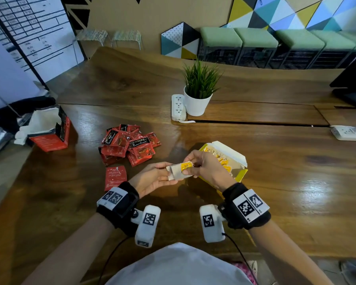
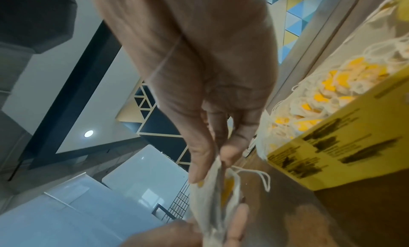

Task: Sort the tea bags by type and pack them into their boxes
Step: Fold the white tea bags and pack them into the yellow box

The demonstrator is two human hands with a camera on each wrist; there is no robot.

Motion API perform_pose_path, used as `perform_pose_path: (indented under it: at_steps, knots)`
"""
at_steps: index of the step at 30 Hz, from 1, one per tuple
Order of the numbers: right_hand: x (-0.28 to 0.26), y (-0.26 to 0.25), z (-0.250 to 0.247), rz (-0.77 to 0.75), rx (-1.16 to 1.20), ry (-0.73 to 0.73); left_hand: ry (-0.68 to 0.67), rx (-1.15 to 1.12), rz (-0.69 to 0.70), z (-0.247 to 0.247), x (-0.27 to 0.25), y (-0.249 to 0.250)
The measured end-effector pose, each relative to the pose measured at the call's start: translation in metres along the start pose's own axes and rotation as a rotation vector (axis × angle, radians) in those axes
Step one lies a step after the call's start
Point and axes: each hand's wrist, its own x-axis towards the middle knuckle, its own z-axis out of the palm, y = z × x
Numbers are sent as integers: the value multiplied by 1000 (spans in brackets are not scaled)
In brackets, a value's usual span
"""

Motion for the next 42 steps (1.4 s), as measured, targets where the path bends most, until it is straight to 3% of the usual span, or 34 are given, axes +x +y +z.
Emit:
perform_pose_path:
  at_steps: [4, 8, 13, 16, 18, 20, 22, 25, 35, 42]
  knots:
    - [-1, -1, -2, 13, -49, 61, -24, -57, 1, 7, -2, 2]
    - [-1, -2, -1, 56, -152, 110, -40, 95, 88, 14, -2, 0]
    - [-11, 5, -10, 119, 175, -33, 26, 261, 229, 30, 5, 2]
    - [-16, 0, -31, 73, 174, 57, 71, 304, 255, 48, 12, 9]
    - [-17, 1, -57, 15, -53, 160, 130, 505, 287, 59, 20, 15]
    - [-18, 8, -86, -72, -490, 182, 239, 806, 349, 65, 31, 20]
    - [-19, 21, -106, -78, -842, 85, 294, 970, 389, 68, 41, 23]
    - [-21, 32, -112, -17, -1144, -55, 277, 1098, 353, 72, 53, 20]
    - [-16, 47, -86, -127, -1508, -231, 224, 1169, 231, 70, 57, 14]
    - [-8, 47, -71, -187, -1441, -190, 278, 1210, 226, 65, 58, 13]
